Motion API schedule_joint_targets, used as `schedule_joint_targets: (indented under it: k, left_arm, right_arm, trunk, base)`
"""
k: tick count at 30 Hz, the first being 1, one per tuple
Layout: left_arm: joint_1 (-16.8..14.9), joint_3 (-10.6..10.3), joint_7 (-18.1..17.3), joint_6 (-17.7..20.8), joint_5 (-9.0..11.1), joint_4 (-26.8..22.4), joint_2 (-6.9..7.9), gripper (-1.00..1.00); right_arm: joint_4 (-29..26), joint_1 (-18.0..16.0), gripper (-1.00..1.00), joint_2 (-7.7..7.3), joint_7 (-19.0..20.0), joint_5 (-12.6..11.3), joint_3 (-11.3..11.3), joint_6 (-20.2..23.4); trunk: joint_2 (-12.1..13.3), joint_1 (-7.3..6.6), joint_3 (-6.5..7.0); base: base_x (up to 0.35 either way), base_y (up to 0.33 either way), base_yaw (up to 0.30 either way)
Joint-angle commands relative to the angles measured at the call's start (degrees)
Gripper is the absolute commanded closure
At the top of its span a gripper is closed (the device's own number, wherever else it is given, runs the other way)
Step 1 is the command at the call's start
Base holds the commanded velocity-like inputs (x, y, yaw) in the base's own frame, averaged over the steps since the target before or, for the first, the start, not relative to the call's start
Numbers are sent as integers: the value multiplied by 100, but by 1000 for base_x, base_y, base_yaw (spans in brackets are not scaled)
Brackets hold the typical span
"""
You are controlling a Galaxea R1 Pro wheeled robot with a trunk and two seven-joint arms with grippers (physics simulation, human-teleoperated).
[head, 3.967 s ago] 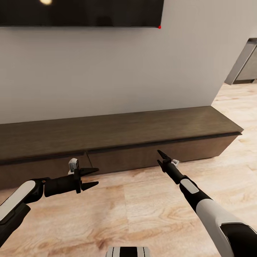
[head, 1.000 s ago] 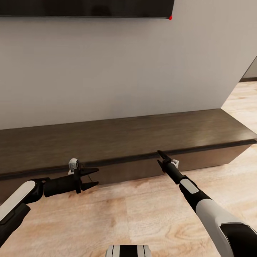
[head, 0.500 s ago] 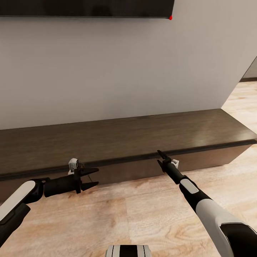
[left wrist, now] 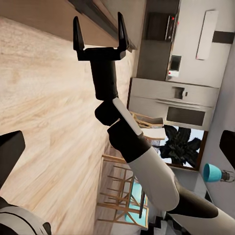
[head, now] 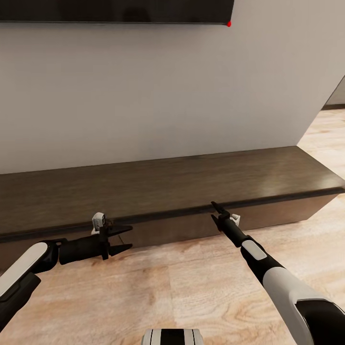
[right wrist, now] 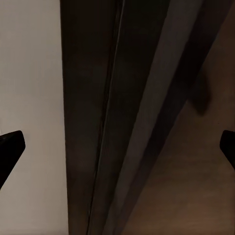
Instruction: Place each of the two pumpkins and all three candles from the living room inside a cabinet in the living room (use any cabinet), then make sure every cabinet is closed, and position the cauldron so it is next to a table in the living room.
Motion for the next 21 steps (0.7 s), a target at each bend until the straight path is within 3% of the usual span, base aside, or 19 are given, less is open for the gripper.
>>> schedule_joint_targets:
  k: [1,2,21]
  left_arm:
    - [-4,-9,-6,5,9,1,5,-100]
    - [-4,-9,-6,5,9,1,5,-100]
    - [-4,-9,-6,5,9,1,5,-100]
  right_arm:
    - [4,-3,-100,-6,11,-59,38,23]
    - [4,-3,100,-6,9,-59,38,22]
    - [4,-3,100,-6,-3,-59,47,16]
  trunk:
    - [-2,-1,-4]
    - [-2,-1,-4]
    - [-2,-1,-4]
  base:
    - [0,0,0]
    - [0,0,0]
    - [0,0,0]
